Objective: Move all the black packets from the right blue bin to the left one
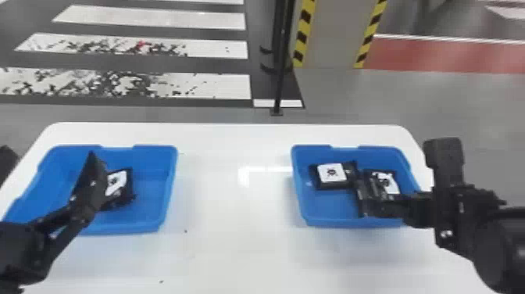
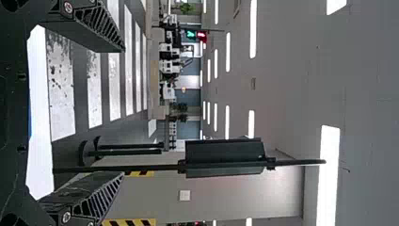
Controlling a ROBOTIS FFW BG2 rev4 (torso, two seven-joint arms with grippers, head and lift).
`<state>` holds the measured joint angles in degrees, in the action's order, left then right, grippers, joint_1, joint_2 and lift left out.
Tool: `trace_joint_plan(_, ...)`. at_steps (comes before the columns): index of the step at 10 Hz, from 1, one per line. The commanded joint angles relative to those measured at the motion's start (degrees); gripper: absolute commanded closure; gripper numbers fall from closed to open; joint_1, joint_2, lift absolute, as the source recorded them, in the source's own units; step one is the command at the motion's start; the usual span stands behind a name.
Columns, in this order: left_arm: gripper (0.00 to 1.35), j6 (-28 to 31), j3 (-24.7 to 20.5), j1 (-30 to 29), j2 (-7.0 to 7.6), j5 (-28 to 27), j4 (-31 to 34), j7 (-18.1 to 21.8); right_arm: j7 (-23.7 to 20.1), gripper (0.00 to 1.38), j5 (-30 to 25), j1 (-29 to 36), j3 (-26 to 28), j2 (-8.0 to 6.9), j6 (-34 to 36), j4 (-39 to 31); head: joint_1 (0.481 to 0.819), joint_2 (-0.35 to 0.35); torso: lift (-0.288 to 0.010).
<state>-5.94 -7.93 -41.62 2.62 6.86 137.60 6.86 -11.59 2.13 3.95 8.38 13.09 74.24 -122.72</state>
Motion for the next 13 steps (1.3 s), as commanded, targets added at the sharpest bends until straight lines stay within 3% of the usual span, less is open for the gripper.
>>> trace_joint_plan(1, 0.1, -0.3, 0.2, 0.0, 0.02, 0.0, 0.0, 0.0, 0.1, 0.08, -0.4, -2.0, -1.0, 0.27, 0.0, 3.5, 0.695, -0.101, -0.14)
trace_joint_plan(7, 0.1, -1.7, 0.0, -0.1, -0.07, -0.8, 0.0, 0.0, 0.9, 0.16, -0.4, -6.6, -2.7, 0.79, 0.0, 13.0, 0.695, -0.115, -0.14)
trace_joint_plan(8, 0.1, -1.8, 0.2, -0.1, 0.02, -1.0, 0.0, 0.0, 0.9, 0.23, -0.3, -7.5, -2.9, 0.97, -0.8, 14.8, 0.695, -0.115, -0.14)
trace_joint_plan(11, 0.1, -2.5, 0.2, -0.1, 0.02, -1.6, 0.0, 0.0, -0.5, 1.02, 1.6, -9.2, -3.8, 1.23, -1.0, 18.2, 0.695, -0.103, -0.14)
trace_joint_plan(12, 0.1, -2.5, 0.2, -0.1, 0.02, -1.6, 0.0, 0.0, -0.5, 1.19, 2.6, -8.7, -3.9, 1.23, -1.7, 17.9, 0.695, -0.101, -0.14)
trace_joint_plan(13, 0.1, -2.8, 0.2, -0.1, -0.07, -1.6, 0.0, 0.0, -1.0, 1.2, 3.9, -7.9, -3.8, 1.23, -2.8, 16.5, 0.695, -0.095, -0.14)
